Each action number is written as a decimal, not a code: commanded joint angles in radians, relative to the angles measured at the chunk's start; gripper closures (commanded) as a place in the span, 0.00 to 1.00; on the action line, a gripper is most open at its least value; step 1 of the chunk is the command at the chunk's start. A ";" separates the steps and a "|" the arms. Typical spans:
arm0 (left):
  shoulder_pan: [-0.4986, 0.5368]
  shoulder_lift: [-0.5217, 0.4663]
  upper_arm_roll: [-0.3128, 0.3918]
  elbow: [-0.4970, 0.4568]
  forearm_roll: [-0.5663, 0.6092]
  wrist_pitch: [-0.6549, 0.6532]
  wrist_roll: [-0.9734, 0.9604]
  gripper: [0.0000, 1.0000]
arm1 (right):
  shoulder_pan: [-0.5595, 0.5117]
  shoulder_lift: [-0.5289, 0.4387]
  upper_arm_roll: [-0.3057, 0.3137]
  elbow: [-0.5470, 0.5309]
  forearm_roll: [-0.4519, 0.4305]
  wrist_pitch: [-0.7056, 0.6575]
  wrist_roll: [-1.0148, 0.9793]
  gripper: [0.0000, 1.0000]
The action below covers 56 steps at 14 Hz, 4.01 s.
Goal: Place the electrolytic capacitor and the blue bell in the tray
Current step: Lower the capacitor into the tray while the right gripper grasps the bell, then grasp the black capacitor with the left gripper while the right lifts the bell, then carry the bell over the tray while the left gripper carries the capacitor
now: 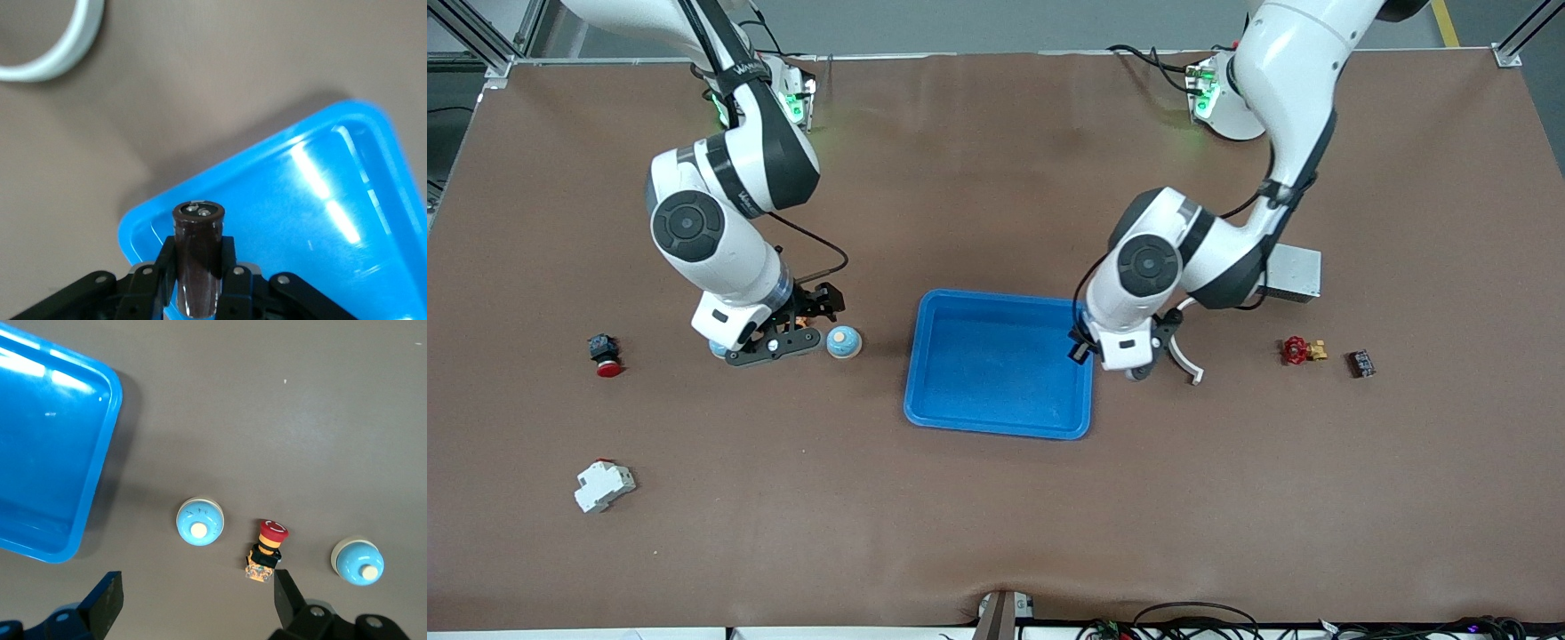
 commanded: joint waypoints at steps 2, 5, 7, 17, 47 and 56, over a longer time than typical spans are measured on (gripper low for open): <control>-0.051 0.092 0.016 0.064 0.031 0.001 -0.060 1.00 | 0.006 -0.014 -0.004 -0.082 0.000 0.063 -0.119 0.00; -0.060 0.131 0.016 0.064 0.032 0.013 -0.065 1.00 | 0.006 0.024 -0.004 -0.113 0.000 0.146 -0.217 0.00; -0.066 0.144 0.016 0.064 0.034 0.013 -0.063 1.00 | 0.006 0.046 -0.004 -0.127 0.000 0.183 -0.260 0.00; -0.061 0.112 0.016 0.075 0.037 -0.001 -0.062 0.00 | -0.008 0.156 -0.003 -0.176 0.003 0.370 -0.452 0.00; 0.718 -0.098 0.014 -0.155 0.205 -0.082 1.231 0.00 | 0.007 0.233 0.019 -0.144 0.019 0.316 -0.432 0.88; 0.785 -0.009 0.012 -0.206 0.321 0.059 1.238 0.35 | 0.144 0.167 0.019 -0.052 0.115 0.182 0.000 0.88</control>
